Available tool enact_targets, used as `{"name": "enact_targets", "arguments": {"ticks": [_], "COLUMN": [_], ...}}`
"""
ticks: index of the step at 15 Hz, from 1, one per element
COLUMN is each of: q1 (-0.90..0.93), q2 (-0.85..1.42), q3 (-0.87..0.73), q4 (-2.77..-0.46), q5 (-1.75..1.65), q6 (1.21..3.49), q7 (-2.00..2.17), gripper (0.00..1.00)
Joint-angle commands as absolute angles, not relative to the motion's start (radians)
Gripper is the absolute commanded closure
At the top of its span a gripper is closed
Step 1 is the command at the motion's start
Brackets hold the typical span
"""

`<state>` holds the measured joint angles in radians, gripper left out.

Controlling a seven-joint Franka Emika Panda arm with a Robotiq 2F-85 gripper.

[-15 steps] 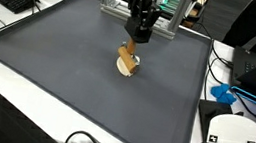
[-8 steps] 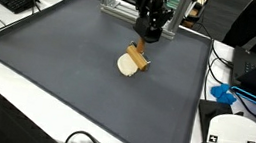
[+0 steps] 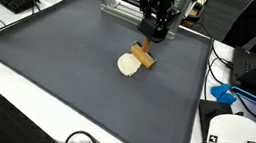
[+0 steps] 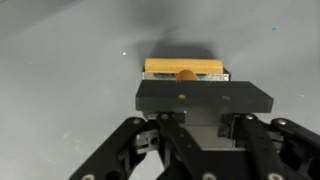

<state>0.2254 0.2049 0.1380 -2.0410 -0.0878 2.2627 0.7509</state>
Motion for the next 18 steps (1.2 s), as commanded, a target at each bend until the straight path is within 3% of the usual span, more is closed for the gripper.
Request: {"name": "enact_targets", "arguments": {"ticks": [1,18], "q1": [0.228,0.202], "q2": [0.198,0.171], "q3": [0.140,0.154], "q4": [-2.044,-2.029], "q5": [-0.116,-0.193], "q6": [2.228,2.219], "q7": [0.596,-0.125], "gripper": [0.78,0.78]}}
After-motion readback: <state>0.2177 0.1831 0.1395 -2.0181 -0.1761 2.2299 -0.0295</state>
